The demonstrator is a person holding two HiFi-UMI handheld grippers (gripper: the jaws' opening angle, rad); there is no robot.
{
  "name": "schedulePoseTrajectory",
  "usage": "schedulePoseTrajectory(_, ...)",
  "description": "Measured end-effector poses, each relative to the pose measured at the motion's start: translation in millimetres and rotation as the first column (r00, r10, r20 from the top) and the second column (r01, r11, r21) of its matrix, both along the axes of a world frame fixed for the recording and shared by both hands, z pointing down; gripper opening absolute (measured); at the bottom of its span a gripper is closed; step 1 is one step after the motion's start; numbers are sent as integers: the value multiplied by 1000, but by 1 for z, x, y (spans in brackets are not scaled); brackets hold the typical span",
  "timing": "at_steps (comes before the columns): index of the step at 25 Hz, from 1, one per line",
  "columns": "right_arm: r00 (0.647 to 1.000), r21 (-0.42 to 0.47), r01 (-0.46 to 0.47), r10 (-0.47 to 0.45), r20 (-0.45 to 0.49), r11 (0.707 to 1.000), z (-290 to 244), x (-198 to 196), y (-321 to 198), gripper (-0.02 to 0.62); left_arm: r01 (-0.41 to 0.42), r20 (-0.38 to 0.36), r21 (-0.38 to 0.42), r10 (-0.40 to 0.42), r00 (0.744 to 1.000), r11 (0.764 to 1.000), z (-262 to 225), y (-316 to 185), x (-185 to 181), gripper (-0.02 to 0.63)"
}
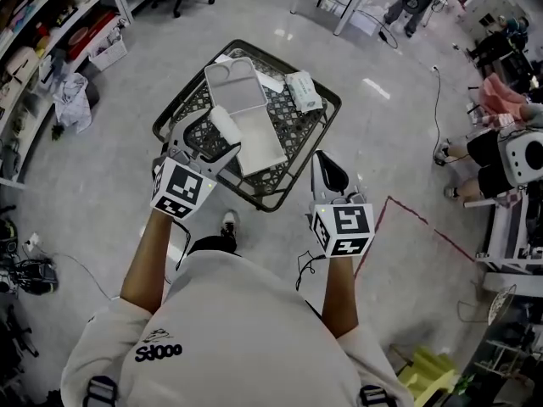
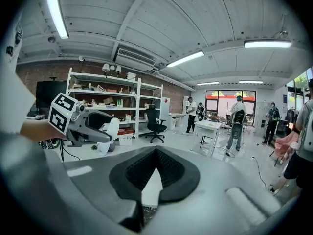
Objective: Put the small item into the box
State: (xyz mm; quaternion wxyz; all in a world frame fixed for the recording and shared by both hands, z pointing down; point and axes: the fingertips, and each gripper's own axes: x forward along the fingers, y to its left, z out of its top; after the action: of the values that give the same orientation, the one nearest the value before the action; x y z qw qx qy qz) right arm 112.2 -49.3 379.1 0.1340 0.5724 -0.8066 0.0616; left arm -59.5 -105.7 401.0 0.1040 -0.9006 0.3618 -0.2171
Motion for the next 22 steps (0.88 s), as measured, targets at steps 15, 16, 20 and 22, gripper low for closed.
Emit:
schedulePoseTrajectory(15, 998, -110, -58, 57, -18, 992, 46, -9, -87, 11, -73, -1, -115, 73, 997, 991, 54, -90, 4, 370)
schedulePoseTrajectory(16, 998, -121, -65, 63, -19, 991, 51, -9, -89, 11, -82, 0, -125, 82, 997, 989, 59, -93, 5, 370)
schedulePoseTrajectory(20, 996, -155, -87, 84, -26, 984, 63, -6, -96, 11, -107, 4, -163, 109, 994, 981, 73, -104, 12, 370)
schedulePoseTrajectory(22, 995, -176, -98, 95, -24, 979, 71, -3, -98, 11, -113, 3, -186, 115, 993, 976, 82, -105, 15, 370)
